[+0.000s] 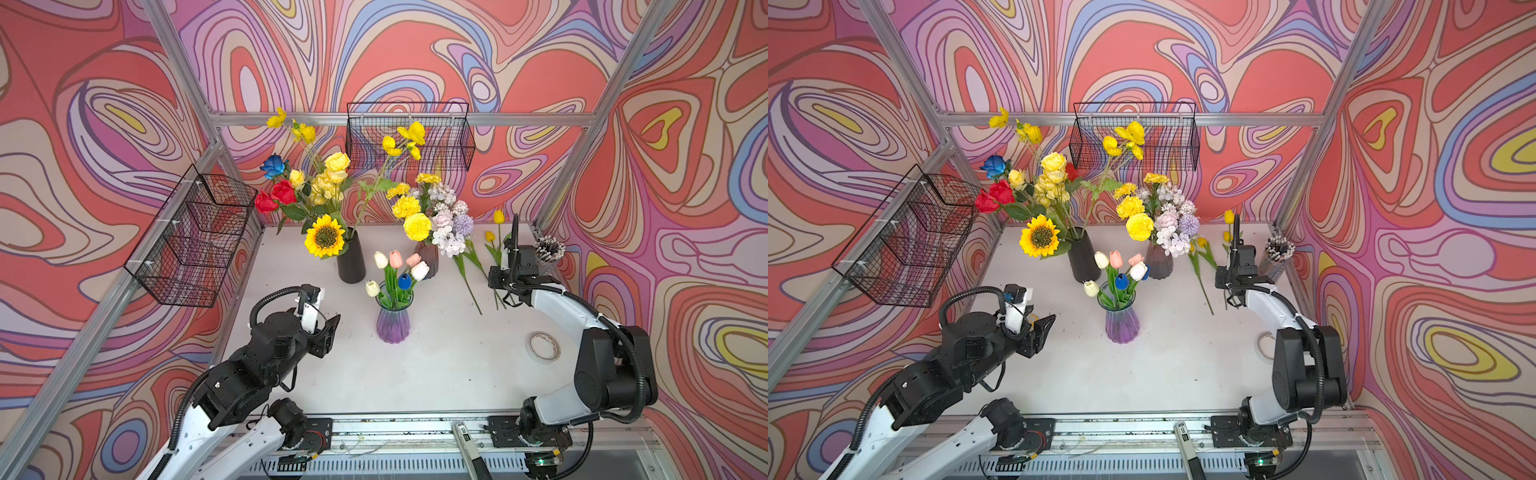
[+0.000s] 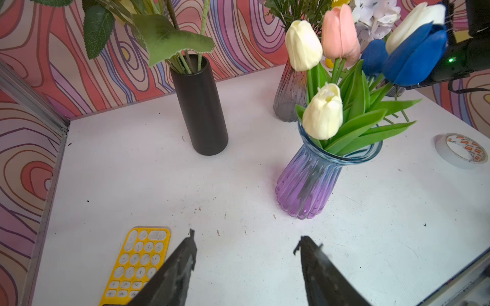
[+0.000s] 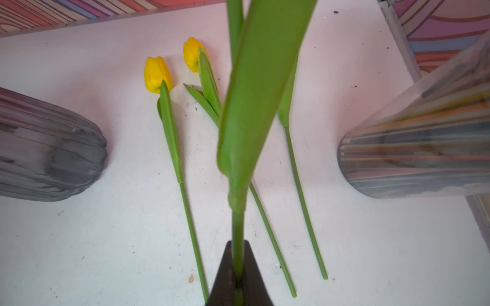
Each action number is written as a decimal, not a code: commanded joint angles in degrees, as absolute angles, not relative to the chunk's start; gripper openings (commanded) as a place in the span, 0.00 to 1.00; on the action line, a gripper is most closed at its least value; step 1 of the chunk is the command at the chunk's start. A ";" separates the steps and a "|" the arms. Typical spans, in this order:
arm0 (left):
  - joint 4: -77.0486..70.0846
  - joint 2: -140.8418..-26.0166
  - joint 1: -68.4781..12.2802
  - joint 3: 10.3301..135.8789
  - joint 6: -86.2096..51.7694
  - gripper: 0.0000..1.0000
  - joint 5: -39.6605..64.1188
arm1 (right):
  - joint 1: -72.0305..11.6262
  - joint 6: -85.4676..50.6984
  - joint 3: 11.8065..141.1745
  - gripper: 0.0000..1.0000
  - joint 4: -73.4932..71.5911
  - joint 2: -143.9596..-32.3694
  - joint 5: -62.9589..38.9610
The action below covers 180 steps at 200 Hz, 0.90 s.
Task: Pick out yellow flowers from the vase
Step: Place the flower at the center of the board.
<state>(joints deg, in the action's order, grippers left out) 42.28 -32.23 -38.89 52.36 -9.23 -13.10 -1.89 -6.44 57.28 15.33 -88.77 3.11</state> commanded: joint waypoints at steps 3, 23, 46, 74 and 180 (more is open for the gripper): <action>43.79 -31.04 -38.58 51.47 -9.84 0.67 -14.09 | -1.30 -3.71 60.73 0.00 16.37 -92.54 2.59; 44.12 -30.36 -38.58 50.91 -10.00 0.68 -14.30 | -0.92 -2.82 62.50 0.00 16.71 -96.31 2.80; 44.45 -29.65 -38.63 50.18 -10.28 0.70 -14.95 | -0.33 -2.03 64.22 0.00 16.44 -100.30 1.12; 44.88 -28.92 -38.58 49.66 -10.45 0.72 -15.45 | -0.31 -2.13 67.10 0.00 16.26 -105.41 0.29; 48.38 -27.67 -38.58 51.33 -10.99 0.75 -17.66 | -0.26 -0.35 72.42 0.00 19.53 -113.17 2.20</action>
